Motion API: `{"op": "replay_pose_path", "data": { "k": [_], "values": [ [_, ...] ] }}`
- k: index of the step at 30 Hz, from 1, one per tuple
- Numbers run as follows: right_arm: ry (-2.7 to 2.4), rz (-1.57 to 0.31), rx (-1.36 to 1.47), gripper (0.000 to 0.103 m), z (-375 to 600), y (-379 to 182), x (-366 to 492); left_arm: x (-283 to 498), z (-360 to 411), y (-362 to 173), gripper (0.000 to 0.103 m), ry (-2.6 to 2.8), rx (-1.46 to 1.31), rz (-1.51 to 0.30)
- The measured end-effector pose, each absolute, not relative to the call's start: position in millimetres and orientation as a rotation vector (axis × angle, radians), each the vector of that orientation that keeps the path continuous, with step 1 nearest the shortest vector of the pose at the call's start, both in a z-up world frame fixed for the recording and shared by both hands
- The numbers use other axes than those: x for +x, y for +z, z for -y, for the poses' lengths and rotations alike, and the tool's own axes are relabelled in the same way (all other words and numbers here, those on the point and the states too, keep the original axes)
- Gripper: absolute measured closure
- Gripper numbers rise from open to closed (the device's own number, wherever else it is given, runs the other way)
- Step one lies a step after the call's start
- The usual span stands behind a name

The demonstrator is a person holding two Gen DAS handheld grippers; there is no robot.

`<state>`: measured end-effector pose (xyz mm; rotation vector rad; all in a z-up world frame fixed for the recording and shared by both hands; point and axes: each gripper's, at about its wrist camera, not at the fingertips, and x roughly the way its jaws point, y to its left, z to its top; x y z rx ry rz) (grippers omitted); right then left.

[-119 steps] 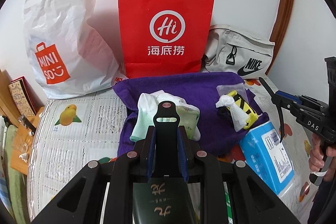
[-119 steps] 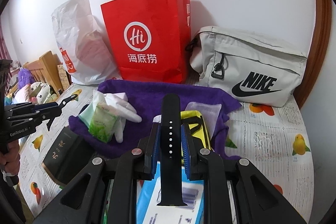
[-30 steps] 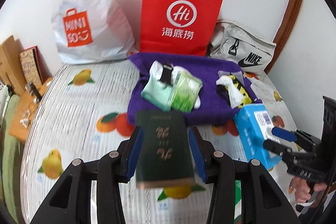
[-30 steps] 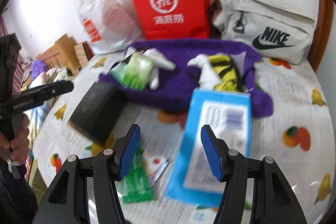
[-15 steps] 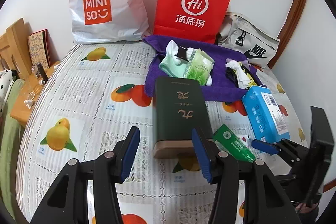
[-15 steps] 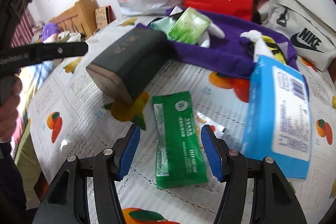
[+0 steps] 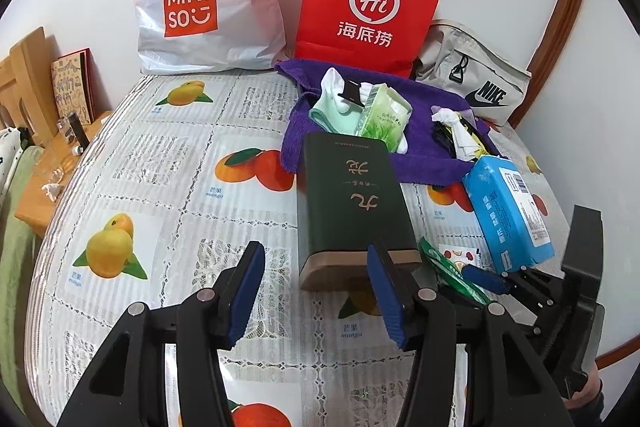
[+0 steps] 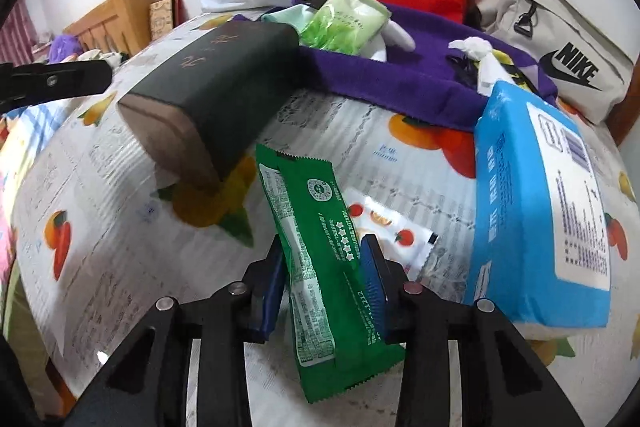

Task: Organize soft objects
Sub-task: 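Move the right gripper to the green strip sachet and grasp it, then grasp the orange-slice printed sachet with left gripper while right gripper holds green sachet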

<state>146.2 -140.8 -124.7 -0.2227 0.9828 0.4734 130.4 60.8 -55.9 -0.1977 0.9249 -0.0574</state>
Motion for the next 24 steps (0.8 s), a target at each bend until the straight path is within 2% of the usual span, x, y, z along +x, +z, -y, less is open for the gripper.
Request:
{"op": "replay_pose_path", "data": {
  "k": [4, 15, 17, 24],
  "values": [
    [0.530, -0.985, -0.222, 0.073, 142.3, -124.8, 126.8, 126.0, -58.4, -58.5, 0.051, -0.063, -0.197, -0.932],
    [0.571, -0.982, -0.178, 0.081, 161.5, -118.9, 88.6, 103.5, -34.2, -64.9, 0.050, -0.108, -0.160, -0.954],
    [0.568, -0.972, -0.165, 0.088, 169.7, -116.1, 85.9, 101.0, -23.8, -66.0, 0.050, -0.133, -0.153, -0.959],
    [0.483, -0.962, -0.113, 0.090, 215.5, -114.5, 82.5, 99.6, 15.8, -75.1, 0.050, -0.198, -0.111, -0.988]
  ]
}}
